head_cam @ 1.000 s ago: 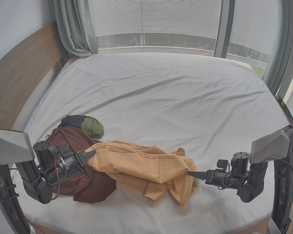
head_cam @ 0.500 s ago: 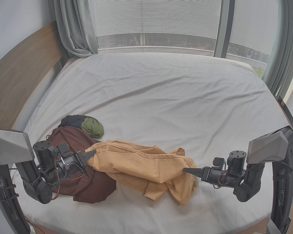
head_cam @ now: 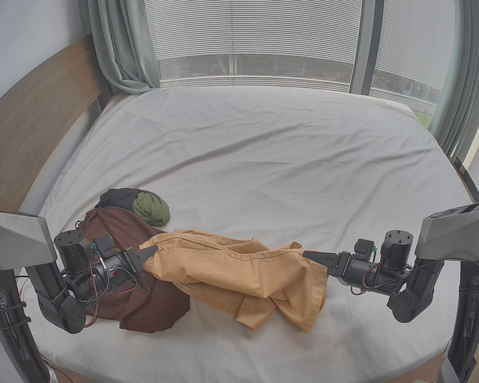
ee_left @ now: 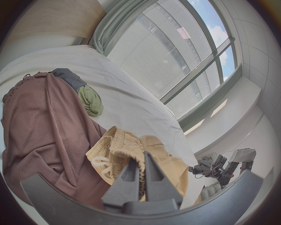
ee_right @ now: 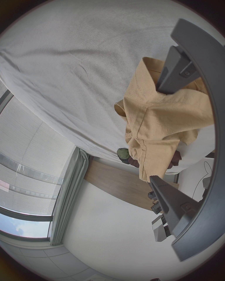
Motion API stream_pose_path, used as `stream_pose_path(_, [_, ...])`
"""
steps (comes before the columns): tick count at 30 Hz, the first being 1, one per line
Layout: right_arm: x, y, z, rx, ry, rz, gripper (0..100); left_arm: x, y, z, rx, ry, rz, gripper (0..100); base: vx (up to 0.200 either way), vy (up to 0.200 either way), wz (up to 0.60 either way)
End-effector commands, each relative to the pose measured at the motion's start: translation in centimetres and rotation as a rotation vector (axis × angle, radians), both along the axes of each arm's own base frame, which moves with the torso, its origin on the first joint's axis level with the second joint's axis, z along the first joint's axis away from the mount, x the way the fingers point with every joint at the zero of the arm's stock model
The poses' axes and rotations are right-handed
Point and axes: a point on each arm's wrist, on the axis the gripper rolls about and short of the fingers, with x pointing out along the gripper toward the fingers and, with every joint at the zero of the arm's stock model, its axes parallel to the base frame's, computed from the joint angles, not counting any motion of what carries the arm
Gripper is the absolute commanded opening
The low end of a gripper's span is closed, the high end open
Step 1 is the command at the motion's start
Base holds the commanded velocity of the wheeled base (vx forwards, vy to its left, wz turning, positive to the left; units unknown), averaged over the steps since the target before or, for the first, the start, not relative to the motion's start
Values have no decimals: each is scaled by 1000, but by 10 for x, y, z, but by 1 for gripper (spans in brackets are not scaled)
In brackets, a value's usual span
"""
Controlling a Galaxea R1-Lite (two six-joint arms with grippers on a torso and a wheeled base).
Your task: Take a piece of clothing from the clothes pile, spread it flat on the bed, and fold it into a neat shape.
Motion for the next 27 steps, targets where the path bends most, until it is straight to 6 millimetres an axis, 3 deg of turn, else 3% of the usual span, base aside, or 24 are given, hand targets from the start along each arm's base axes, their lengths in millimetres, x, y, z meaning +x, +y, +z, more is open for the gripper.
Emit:
stream_pose_path(1, [2, -1, 0, 2, -6, -5, 100, 0, 0, -1, 0, 2, -1, 0, 0, 0, 0])
stream_pose_path(6, [7, -1, -12, -10, 18, -26, 100, 0, 0, -1, 0, 4, -1, 0, 0, 0, 0])
stream_pose_path(7, [7, -1, -12, -10, 19, -27, 0, 0, 0, -1, 0, 4, -1, 0, 0, 0, 0])
stream_pose_path(18, [11, -6, -13, -11, 13, -53, 0, 0, -1, -1, 0, 4, -2, 0, 0, 0, 0])
stream_pose_path(27, [12, -26, 18, 66, -12, -97, 0, 0, 0, -1, 0, 5, -1, 0, 0, 0, 0])
